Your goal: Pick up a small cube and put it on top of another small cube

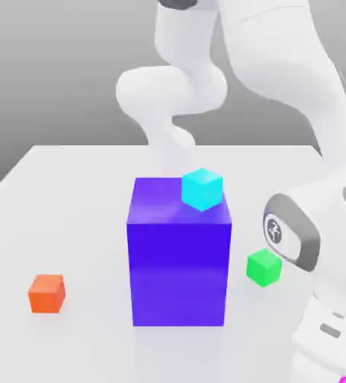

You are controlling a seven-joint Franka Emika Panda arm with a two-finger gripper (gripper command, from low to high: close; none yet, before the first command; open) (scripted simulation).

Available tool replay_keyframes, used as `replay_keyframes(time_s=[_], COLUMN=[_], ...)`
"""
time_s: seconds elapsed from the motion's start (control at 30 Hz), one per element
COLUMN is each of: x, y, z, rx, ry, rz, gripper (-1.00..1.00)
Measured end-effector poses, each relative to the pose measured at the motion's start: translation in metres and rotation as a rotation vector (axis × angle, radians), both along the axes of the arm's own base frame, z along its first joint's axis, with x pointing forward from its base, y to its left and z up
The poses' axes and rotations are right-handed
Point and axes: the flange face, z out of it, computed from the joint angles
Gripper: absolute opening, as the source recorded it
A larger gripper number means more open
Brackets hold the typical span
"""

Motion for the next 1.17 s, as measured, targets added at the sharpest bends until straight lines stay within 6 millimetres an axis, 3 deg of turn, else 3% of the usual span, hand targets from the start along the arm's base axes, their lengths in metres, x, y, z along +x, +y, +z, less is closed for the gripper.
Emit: replay_keyframes(time_s=[0.23, 0.43, 0.73, 1.07, 1.1, 1.17], x=[-0.088, -0.173, -0.268, -0.274, -0.274, -0.274], y=[0.026, 0.035, -0.020, -0.028, -0.029, -0.029], z=[0.045, 0.063, 0.053, -0.009, -0.014, -0.014], rx=[0.088, 0.097, 0.001, -0.024, -0.020, -0.020], ry=[0.033, 0.039, 0.000, -0.011, -0.009, -0.009], rz=[0.055, 0.129, 0.141, 0.138, 0.136, 0.134], gripper=[-1.00, -1.00, -1.00, -1.00, 1.00, 1.00])
